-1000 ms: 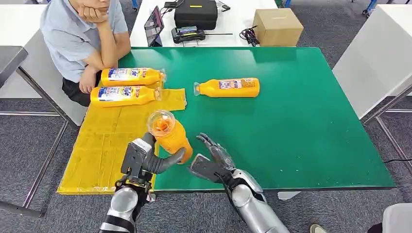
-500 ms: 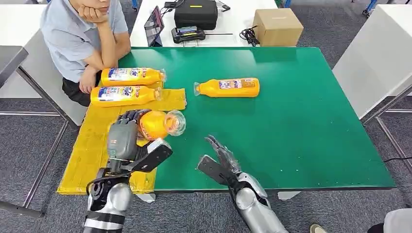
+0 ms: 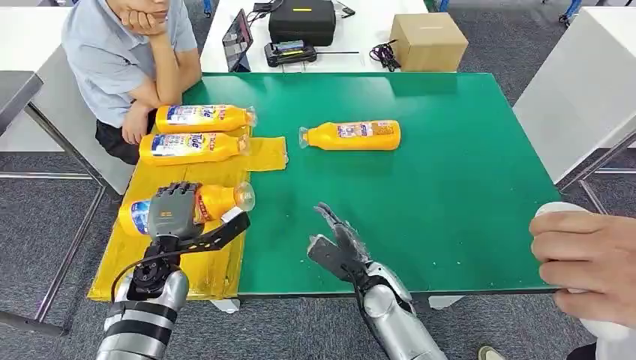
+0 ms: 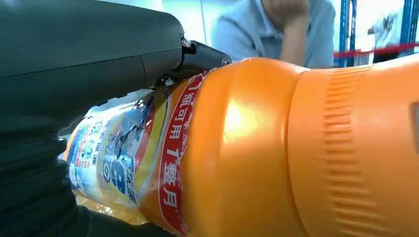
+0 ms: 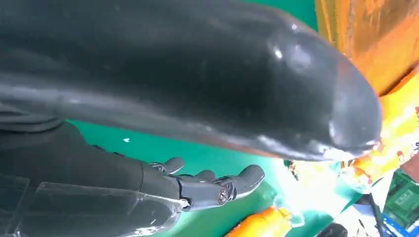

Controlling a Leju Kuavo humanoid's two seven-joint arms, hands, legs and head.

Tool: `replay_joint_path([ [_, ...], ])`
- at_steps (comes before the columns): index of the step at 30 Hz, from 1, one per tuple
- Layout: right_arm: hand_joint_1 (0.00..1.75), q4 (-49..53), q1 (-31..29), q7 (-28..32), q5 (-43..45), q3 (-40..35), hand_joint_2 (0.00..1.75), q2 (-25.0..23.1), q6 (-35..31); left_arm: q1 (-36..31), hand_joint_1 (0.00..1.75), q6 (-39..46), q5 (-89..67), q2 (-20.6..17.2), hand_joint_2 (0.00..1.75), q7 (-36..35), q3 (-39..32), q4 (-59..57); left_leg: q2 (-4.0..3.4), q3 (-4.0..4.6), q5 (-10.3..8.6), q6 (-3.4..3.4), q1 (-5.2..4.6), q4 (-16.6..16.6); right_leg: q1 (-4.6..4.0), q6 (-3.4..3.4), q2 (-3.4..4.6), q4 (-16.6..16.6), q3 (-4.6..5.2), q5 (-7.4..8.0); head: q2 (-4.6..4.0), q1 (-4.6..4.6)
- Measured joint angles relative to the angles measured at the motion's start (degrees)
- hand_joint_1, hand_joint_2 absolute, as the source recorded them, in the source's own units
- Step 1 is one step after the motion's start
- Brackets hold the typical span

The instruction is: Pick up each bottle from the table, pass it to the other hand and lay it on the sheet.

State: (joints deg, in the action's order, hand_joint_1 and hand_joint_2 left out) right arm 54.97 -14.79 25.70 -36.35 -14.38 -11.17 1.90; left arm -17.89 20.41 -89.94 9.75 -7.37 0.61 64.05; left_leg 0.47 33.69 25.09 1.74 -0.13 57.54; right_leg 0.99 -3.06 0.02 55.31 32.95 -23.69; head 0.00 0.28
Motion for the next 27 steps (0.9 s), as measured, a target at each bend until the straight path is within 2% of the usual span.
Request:
replay_joint_path([
  [12,0.0,-0.4,-0.5,1.7,1.5,-0.2,0.0,0.0,0.2,-6.0,1.71,-0.1,-0.1,-4.2,1.75,1.9,0.3,-16.6,-0.04,-0.03,0.0,0.0,-0.01,0.0,0.0,0.0,0.01,0.0,-0.01,0.0,0.0,0.0],
  [13,0.0,-0.4,-0.6,1.8,1.6,-0.3,0.0,0.1,0.2,-6.4,1.2,0.3,-0.1,-4.4,1.75,2.4,0.6,-17.7,0.02,-0.03,-0.01,-0.01,-0.01,0.0,0.0,0.0,-0.01,0.0,-0.03,0.0,0.0,0.0],
  [14,0.0,-0.4,-0.6,1.9,1.7,-0.3,0.0,0.2,0.3,-6.7,0.4,0.5,-0.1,-4.5,1.75,2.7,0.9,-18.5,0.07,-0.03,-0.03,-0.04,-0.01,0.0,0.0,0.0,-0.06,0.0,-0.05,0.0,0.0,-0.02],
  [15,0.0,-0.4,-0.6,1.9,1.9,-0.4,0.0,0.2,0.3,-7.0,0.4,0.8,-0.1,-4.7,1.75,3.3,1.1,-19.3,0.08,-0.04,-0.03,-0.04,-0.01,0.0,0.0,0.0,-0.06,0.0,-0.07,0.0,0.0,0.0],
  [16,0.0,-0.4,-0.7,2.0,1.9,-0.5,0.0,0.3,0.3,-7.3,0.16,1.2,-0.1,-4.8,1.75,3.8,1.3,-19.9,0.07,-0.06,-0.03,-0.04,0.0,0.0,0.0,0.0,-0.06,0.0,-0.08,0.0,0.0,0.0],
  [17,0.0,-0.4,-0.7,2.1,2.0,-0.5,0.0,0.3,0.3,-7.5,0.05,1.4,-0.1,-4.9,1.75,4.1,1.5,-20.6,0.07,-0.08,-0.04,-0.04,0.0,0.0,0.01,0.0,-0.06,0.0,-0.1,0.0,0.0,0.0],
  [19,0.0,-0.4,-0.7,2.2,2.1,-0.6,0.0,0.4,0.3,-7.8,0.0,1.6,-0.1,-5.0,1.75,4.5,2.2,-21.4,0.08,-0.11,-0.04,-0.03,-0.01,0.0,0.01,0.0,-0.06,0.0,-0.14,0.0,0.0,0.0],
  [27,0.0,-0.6,-0.8,2.5,2.8,-1.1,0.0,0.6,0.3,-8.7,0.0,1.6,-0.1,-5.2,1.75,8.0,2.8,-22.8,0.13,-0.17,-0.1,0.01,-0.02,0.0,0.02,0.0,-0.1,0.0,-0.23,0.01,0.0,0.0],
])
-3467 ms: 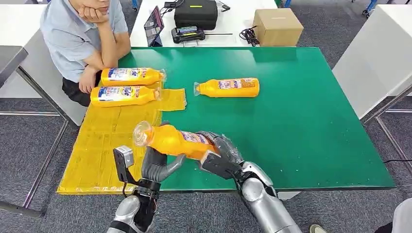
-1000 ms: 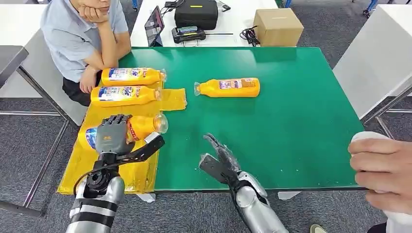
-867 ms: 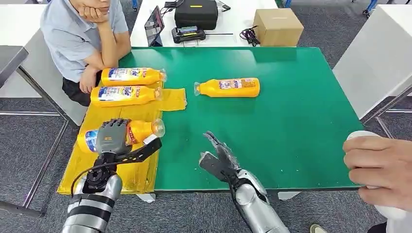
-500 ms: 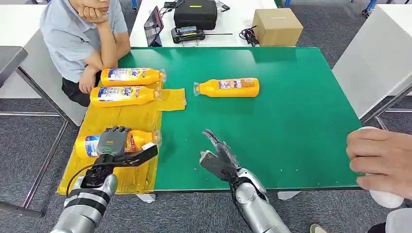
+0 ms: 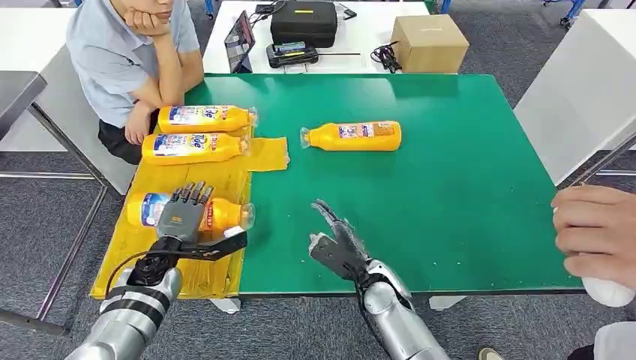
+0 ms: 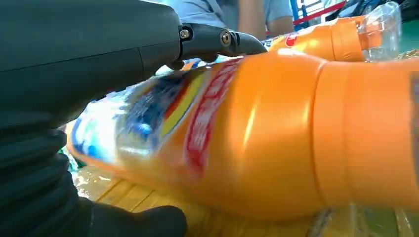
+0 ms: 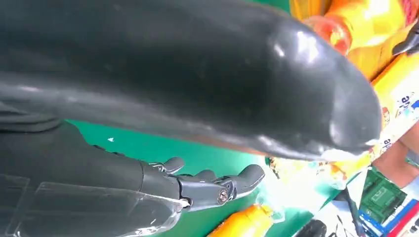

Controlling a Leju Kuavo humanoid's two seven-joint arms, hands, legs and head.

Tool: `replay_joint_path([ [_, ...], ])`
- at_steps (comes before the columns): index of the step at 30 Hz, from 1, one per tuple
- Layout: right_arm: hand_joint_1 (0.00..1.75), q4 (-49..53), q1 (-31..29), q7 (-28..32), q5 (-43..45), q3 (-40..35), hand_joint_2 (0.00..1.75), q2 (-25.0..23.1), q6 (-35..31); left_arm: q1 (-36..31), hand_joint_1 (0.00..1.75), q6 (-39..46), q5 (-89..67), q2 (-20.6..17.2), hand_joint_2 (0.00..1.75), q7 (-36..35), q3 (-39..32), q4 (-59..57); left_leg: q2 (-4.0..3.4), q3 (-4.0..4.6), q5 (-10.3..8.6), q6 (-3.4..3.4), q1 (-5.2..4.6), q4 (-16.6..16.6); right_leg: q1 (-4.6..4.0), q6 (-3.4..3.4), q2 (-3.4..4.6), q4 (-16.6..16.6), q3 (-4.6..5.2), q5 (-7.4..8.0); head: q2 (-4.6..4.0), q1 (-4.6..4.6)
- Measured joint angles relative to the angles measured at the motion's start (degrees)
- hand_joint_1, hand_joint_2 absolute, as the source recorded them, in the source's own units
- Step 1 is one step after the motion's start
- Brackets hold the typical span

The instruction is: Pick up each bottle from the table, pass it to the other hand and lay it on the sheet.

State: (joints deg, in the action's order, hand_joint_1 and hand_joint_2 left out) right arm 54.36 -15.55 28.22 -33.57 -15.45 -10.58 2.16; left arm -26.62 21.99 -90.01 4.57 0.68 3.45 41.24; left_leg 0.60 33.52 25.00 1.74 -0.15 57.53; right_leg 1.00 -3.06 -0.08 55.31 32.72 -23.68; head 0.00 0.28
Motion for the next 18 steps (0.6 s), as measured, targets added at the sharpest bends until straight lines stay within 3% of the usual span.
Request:
replay_joint_path([
  [18,0.0,-1.0,-0.5,0.2,0.6,-0.8,0.0,0.3,-0.3,-0.4,0.0,0.8,0.0,0.0,1.75,-0.1,2.6,-0.7,0.02,-0.06,0.0,0.0,-0.01,0.0,0.01,0.0,-0.02,0.0,-0.06,0.0,0.0,0.0],
])
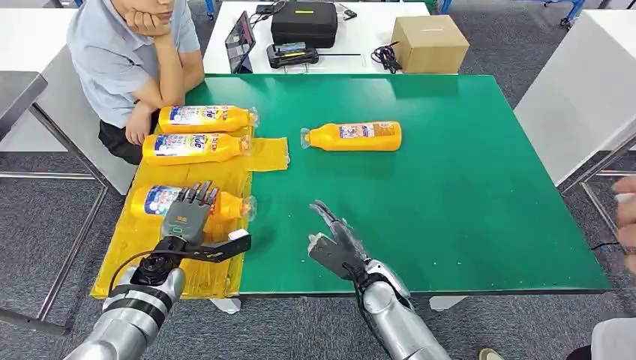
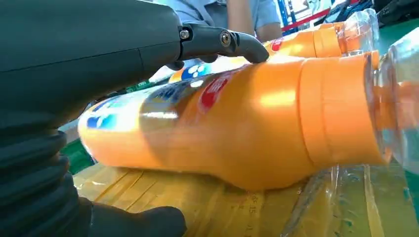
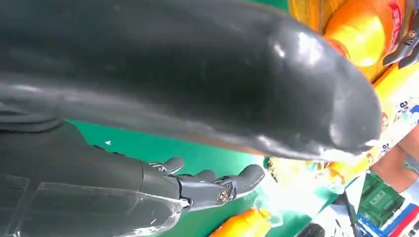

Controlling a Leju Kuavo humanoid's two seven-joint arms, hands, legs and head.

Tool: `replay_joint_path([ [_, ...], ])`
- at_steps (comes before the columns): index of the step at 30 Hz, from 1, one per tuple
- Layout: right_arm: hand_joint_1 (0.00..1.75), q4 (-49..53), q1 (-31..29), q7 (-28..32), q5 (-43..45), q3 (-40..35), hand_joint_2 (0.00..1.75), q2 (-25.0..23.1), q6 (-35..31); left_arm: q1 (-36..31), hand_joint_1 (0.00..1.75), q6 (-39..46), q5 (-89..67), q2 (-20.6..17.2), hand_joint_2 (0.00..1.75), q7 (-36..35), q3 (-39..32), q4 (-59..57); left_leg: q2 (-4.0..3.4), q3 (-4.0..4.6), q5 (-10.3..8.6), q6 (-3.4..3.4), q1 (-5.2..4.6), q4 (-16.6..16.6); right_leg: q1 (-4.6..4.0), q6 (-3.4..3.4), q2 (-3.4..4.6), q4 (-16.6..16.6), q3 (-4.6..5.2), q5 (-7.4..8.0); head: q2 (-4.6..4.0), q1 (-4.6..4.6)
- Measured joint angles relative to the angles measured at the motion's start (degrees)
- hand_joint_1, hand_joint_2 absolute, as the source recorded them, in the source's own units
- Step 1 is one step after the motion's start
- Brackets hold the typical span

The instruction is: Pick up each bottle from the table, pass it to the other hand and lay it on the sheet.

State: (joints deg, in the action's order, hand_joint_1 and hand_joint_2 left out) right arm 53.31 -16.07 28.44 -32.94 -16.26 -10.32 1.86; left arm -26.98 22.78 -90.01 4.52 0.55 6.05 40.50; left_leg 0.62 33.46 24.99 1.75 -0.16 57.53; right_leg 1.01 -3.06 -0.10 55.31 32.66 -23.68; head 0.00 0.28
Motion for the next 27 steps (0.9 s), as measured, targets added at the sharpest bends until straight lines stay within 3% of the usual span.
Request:
replay_joint_path([
  [5,0.0,0.7,0.6,-0.4,-0.9,0.1,0.0,0.2,-1.9,3.3,0.0,1.8,0.0,1.3,1.75,0.6,0.6,5.0,-0.01,0.02,0.0,0.0,-0.01,0.0,0.01,-0.01,0.01,0.0,0.02,0.0,0.0,0.0],
  [12,0.0,8.0,4.8,-2.9,-3.5,1.1,0.0,0.3,-3.8,13.4,0.0,-3.4,0.2,6.3,1.75,1.7,2.3,22.7,-0.06,0.33,0.04,0.01,-0.1,0.0,0.09,-0.02,0.02,0.0,0.35,-0.01,0.0,0.0],
  [21,0.0,13.8,7.3,-3.8,-6.0,2.5,0.0,0.2,-4.2,19.7,0.0,1.4,0.1,7.7,1.75,2.1,6.1,38.1,-0.08,0.33,0.04,0.01,-0.08,0.0,0.08,-0.01,0.04,0.0,0.39,-0.01,0.0,0.0],
  [27,0.0,15.1,7.8,-3.8,-6.1,3.0,0.0,0.0,-4.2,21.1,0.0,1.6,0.0,7.7,1.75,2.4,6.9,42.1,-0.07,0.33,0.03,0.01,-0.09,0.0,0.08,-0.01,0.03,0.0,0.38,-0.01,0.0,0.0],
])
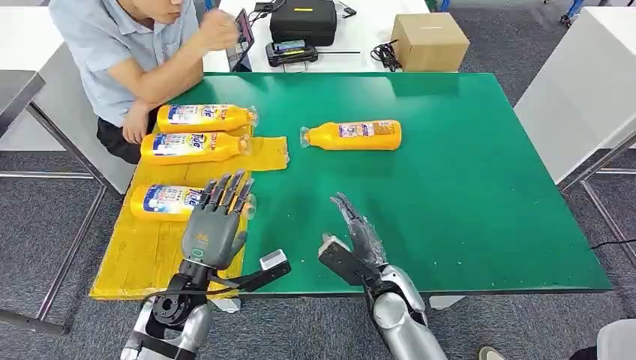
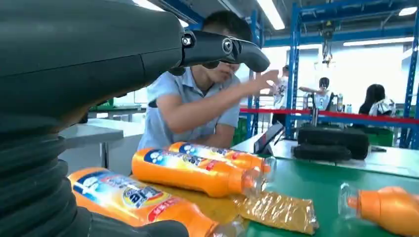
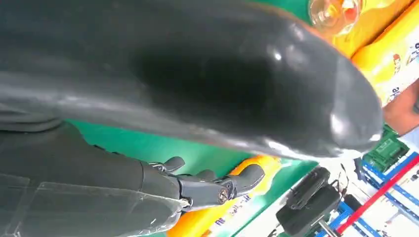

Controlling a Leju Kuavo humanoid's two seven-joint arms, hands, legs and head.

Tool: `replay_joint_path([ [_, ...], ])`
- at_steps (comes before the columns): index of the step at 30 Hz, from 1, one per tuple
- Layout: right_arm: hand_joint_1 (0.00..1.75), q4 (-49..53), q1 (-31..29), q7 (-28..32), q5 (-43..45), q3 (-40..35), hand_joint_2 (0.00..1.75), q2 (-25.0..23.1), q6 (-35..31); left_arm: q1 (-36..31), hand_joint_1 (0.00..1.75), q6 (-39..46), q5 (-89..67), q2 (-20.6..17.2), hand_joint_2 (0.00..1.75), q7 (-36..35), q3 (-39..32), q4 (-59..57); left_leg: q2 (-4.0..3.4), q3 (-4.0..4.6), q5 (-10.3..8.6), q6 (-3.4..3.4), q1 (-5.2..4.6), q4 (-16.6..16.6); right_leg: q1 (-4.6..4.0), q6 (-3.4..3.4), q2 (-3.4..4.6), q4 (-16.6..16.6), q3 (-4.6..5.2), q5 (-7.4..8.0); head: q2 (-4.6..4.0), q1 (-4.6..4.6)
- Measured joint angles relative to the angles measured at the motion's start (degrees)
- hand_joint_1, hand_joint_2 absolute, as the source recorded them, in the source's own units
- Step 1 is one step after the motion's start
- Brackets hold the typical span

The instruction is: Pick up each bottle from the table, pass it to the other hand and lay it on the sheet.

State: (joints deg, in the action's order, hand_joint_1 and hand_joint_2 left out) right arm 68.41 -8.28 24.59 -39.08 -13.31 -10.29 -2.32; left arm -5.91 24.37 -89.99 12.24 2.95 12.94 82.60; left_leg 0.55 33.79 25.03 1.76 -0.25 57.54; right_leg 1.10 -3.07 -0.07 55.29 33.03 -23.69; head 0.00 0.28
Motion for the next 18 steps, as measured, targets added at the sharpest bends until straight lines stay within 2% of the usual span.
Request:
replay_joint_path([
  [3,0.0,1.0,0.6,0.0,0.5,0.4,0.0,-0.3,0.0,1.3,0.0,2.2,3.1,0.6,1.75,2.4,0.0,1.9,0.01,0.01,0.0,0.0,-0.01,0.0,0.01,0.0,0.0,0.0,0.0,0.0,0.0,0.0],
  [5,0.0,2.7,1.6,-0.3,0.8,1.4,0.0,-0.8,-0.3,3.1,0.0,2.2,10.4,1.6,1.75,5.9,0.0,4.3,0.02,0.02,0.01,0.0,-0.01,0.0,0.01,0.0,-0.01,0.0,0.02,0.0,0.0,0.0],
  [7,0.0,5.7,3.3,-2.1,-3.9,2.6,0.0,-0.5,-2.3,5.7,0.0,-0.8,24.3,2.8,1.75,11.7,0.0,7.5,0.02,0.04,0.05,0.03,-0.03,0.0,0.03,-0.02,-0.01,0.0,0.04,-0.02,0.0,0.02],
  [10,0.0,8.8,4.7,-4.3,-11.3,4.8,0.0,1.7,-2.9,8.8,0.0,-5.7,35.9,4.3,1.75,16.2,0.2,10.3,0.03,0.08,0.12,0.09,-0.09,0.0,0.09,-0.03,-0.01,0.0,0.08,-0.03,0.0,0.02],
  [14,0.0,9.7,4.8,-4.9,-11.7,8.1,0.0,5.7,0.2,10.8,0.0,-7.1,40.1,5.7,1.75,18.1,0.3,11.1,-0.01,0.08,0.1,0.14,-0.16,0.0,0.14,-0.04,0.0,-0.1,0.07,-0.01,0.0,0.0],
  [18,0.0,9.8,4.8,-4.9,-11.7,9.2,0.0,6.9,0.6,11.3,0.0,-7.5,40.6,6.1,1.75,18.5,0.3,11.4,-0.01,0.04,0.06,0.16,-0.14,0.0,0.11,-0.08,0.0,0.0,0.05,0.03,0.0,0.02],
])
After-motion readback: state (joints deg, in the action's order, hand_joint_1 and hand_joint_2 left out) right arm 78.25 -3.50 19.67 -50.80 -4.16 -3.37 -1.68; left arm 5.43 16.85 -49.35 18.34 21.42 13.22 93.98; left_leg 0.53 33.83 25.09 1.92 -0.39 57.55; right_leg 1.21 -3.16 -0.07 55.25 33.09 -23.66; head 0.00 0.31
